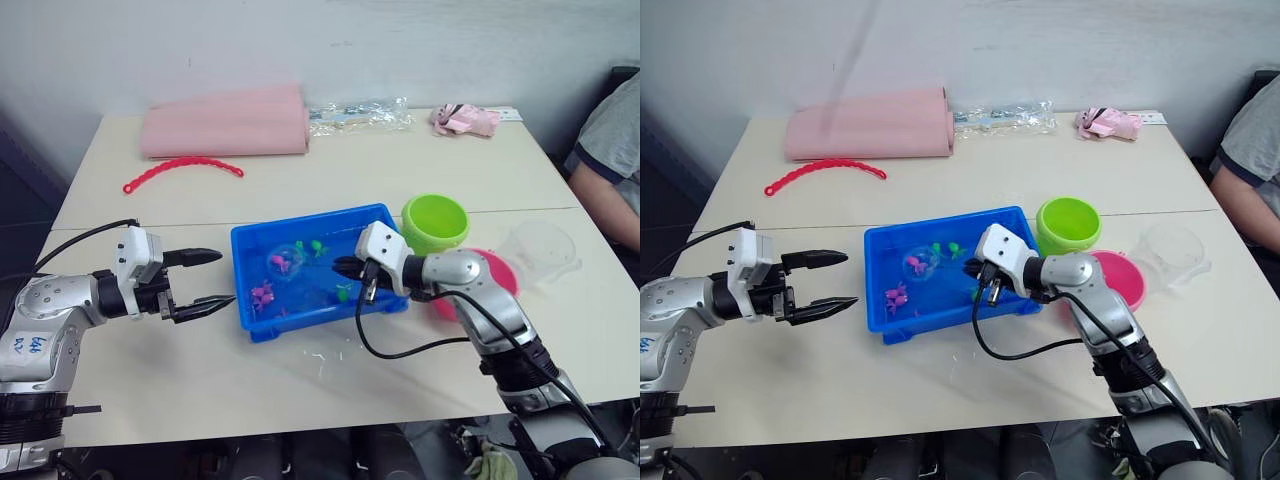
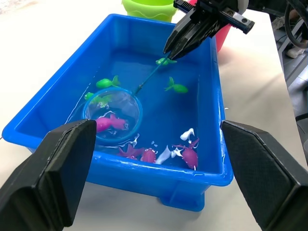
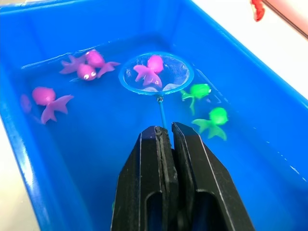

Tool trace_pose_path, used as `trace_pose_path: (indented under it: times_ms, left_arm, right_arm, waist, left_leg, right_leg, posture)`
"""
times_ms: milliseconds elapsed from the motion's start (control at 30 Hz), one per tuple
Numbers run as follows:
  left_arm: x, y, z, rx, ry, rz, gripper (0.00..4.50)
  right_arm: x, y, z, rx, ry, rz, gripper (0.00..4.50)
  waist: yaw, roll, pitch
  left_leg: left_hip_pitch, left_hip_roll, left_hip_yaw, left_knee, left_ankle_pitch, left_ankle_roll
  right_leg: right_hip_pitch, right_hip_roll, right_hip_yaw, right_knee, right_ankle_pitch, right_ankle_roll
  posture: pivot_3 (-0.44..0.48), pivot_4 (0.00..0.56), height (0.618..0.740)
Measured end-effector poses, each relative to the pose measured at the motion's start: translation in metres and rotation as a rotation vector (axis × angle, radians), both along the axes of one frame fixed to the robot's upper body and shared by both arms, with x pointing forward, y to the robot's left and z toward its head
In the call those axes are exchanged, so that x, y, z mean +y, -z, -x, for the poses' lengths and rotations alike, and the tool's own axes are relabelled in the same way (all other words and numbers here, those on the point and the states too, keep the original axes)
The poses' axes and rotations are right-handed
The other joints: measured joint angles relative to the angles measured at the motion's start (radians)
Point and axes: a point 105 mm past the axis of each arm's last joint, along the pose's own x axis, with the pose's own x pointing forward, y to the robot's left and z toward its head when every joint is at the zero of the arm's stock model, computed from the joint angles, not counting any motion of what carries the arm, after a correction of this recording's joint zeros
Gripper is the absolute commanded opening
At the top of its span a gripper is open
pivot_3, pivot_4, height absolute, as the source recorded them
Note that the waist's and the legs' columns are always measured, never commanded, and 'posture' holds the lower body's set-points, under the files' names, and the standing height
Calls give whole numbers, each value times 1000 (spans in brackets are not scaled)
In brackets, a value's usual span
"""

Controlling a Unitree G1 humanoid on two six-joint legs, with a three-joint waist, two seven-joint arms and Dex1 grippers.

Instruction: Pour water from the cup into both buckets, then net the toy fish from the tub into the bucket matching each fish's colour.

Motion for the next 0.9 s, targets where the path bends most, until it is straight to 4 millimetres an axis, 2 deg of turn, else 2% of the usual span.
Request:
trace_pose_path:
  times_ms: [100, 200, 467, 567, 667, 900]
  left_arm:
    - [0, -2, -1, -5, 1, 2, 4475]
    - [-2, -6, -4, -13, -6, 27, 4475]
    - [-31, -24, -11, -39, 36, 185, 4475]
    - [-40, -33, -15, -51, 53, 223, 4475]
    - [-52, -35, -17, -43, 101, 247, 4475]
    - [-91, -41, -20, -34, 263, 281, 4475]
  right_arm:
    - [-9, -1, 4, 15, 7, -20, 0]
    - [-25, -11, 12, -6, 18, -45, 0]
    - [-66, -30, 44, -48, 107, -173, 0]
    - [-87, -42, 57, -87, 178, -228, 0]
    - [-111, -46, 70, -105, 275, -231, 0]
    - [-164, -41, 115, -110, 550, -274, 0]
  waist:
    - [2, 0, 0]
    - [4, 0, 0]
    - [6, 0, 0]
    - [6, 0, 0]
    - [9, 0, 0]
    - [45, 0, 0]
  left_leg:
    - [0, 0, 0, 0, 0, 0]
    - [0, 0, 0, 0, 0, 0]
    - [0, 0, -1, 0, 0, 0]
    - [1, 0, -1, 0, 0, 0]
    - [1, -1, -1, 0, 0, 0]
    - [2, -1, -2, 0, 0, 1]
  right_leg:
    - [0, 0, 0, 0, 0, 0]
    - [0, -1, 0, -1, 0, 0]
    - [1, 0, 0, 0, 0, 0]
    - [2, 0, 0, -1, 0, 0]
    - [2, 0, 0, -1, 0, 0]
    - [5, 2, 1, -2, 0, 1]
  posture:
    - [0, 150, 740]
    - [0, 150, 740]
    - [0, 150, 740]
    - [0, 150, 740]
    - [0, 150, 740]
    - [0, 150, 740]
